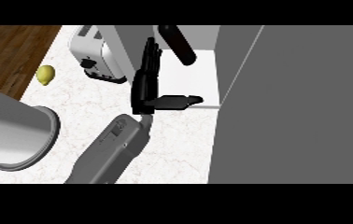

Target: Pick up the wine, place it into the cabinet and close the cabinet

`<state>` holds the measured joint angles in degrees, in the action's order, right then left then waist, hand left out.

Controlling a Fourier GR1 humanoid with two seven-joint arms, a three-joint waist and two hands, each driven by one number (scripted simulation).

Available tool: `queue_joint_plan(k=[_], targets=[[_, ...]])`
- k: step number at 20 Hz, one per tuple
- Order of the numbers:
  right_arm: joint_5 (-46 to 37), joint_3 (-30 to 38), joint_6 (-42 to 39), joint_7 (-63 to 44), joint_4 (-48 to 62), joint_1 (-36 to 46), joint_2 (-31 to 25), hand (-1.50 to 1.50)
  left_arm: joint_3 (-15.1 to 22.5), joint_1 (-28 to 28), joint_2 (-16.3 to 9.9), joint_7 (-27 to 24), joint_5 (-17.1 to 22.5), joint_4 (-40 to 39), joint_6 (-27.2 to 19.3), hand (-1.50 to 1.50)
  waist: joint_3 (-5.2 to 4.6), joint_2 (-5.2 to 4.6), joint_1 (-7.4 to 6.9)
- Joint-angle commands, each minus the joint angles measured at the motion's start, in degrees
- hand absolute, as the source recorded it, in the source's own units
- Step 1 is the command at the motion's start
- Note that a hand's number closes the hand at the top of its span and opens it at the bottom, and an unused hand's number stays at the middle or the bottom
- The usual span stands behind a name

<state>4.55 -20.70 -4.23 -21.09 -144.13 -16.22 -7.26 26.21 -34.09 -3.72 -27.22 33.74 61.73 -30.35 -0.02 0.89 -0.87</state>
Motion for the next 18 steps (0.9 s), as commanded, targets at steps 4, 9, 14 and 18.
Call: queue_joint_plan(k=[4,9,14,18], targets=[[1.5,-0.1,1.1,-5.6,-11.8,-0.4,-1.5,-1.5,5.9,14.0,-2.9,2.0,-3.2,19.4,-3.5,-1.5,0.01,-0.35,0.29],[1.6,0.4,2.4,-8.8,-13.2,1.0,-2.3,-1.5,8.7,22.8,-4.4,1.0,-4.9,27.2,-4.2,-1.5,-0.02,-0.54,0.6],[3.9,-1.3,-5.5,-8.0,-10.4,-1.1,-9.0,1.5,12.3,31.6,-8.6,0.7,-6.9,36.0,-4.7,-1.5,0.02,-0.39,0.46],[5.7,-9.5,-9.5,-9.1,-8.4,-1.0,-10.0,1.5,11.2,35.3,-11.6,-0.9,-7.2,36.9,-3.6,-1.5,-0.05,-0.48,0.31]])
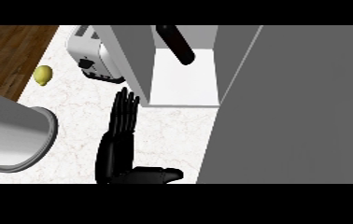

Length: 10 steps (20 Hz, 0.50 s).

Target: Pick up the wine, place it into the cabinet and close the cabinet

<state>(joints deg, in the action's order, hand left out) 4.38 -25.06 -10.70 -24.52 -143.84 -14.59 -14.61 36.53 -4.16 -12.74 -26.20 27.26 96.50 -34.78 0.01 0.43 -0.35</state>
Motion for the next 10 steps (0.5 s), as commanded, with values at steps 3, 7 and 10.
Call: queue_joint_plan(k=[3,7,10], targets=[[4.9,-10.6,-4.3,-5.1,-12.0,-5.2,-3.4,1.5,-0.8,8.1,-4.5,-2.0,-0.6,7.3,0.0,-1.5,-0.04,0.14,0.27],[1.7,-15.3,-2.4,-8.1,-11.7,-0.7,-0.7,1.5,-3.8,14.1,-11.9,-2.6,2.3,11.9,5.7,-1.5,-0.21,0.13,-0.63],[-2.0,-18.3,-1.1,-9.4,-9.3,3.9,2.1,1.5,-4.8,14.9,-12.2,-2.1,2.5,14.8,5.6,-1.5,-0.17,0.0,-0.25]])
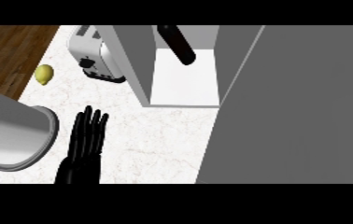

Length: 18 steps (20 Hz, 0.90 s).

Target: Pick up the wine, place it into the cabinet and close the cabinet

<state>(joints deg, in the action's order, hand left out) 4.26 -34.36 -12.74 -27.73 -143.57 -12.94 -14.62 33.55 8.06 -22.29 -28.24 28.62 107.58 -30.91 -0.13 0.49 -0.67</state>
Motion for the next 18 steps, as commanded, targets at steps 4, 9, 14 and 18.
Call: queue_joint_plan(k=[4,9,14,18], targets=[[-3.9,-13.7,4.5,-9.8,-6.1,7.1,7.4,1.5,-7.2,7.7,-7.1,-1.2,4.9,7.3,5.2,-1.5,-0.19,0.22,-0.63],[-3.3,-16.0,6.7,-13.9,-0.1,12.2,12.7,1.5,-12.1,13.4,-10.2,-3.9,8.4,8.0,10.3,-1.5,-0.16,0.03,-1.18],[-5.3,-20.5,15.0,-14.9,3.5,20.4,14.4,1.5,-16.3,15.4,-13.1,-2.1,12.4,10.4,13.8,-1.5,-0.18,0.2,-1.27],[-4.8,-19.5,25.9,-13.4,11.0,31.5,14.5,1.5,-19.1,16.7,-13.6,-3.9,14.3,9.0,17.6,-1.5,-0.26,-0.07,-2.09]])
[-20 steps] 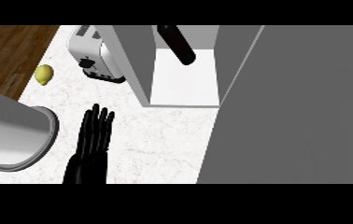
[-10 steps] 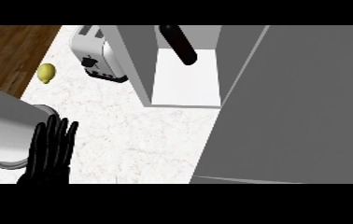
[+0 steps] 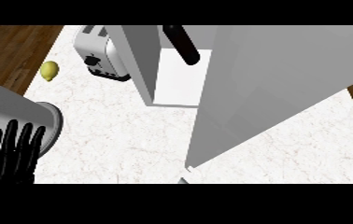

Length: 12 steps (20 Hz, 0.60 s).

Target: Pick up the wine, place it into the cabinet and close the cabinet

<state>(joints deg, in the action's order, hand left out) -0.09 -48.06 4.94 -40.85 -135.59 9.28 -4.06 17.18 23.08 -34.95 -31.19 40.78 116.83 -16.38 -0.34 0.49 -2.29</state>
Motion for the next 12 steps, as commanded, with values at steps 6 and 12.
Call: queue_joint_plan(k=[6,12], targets=[[3.7,-1.7,15.1,0.7,12.6,22.8,3.8,1.5,-8.4,3.0,-5.3,0.7,6.9,0.5,9.5,-1.5,-0.01,-0.44,-1.11],[13.6,5.5,21.2,0.8,26.2,39.4,4.0,1.5,-15.3,3.9,-8.1,1.7,11.3,0.4,13.4,-1.5,0.1,-0.54,-2.5]])
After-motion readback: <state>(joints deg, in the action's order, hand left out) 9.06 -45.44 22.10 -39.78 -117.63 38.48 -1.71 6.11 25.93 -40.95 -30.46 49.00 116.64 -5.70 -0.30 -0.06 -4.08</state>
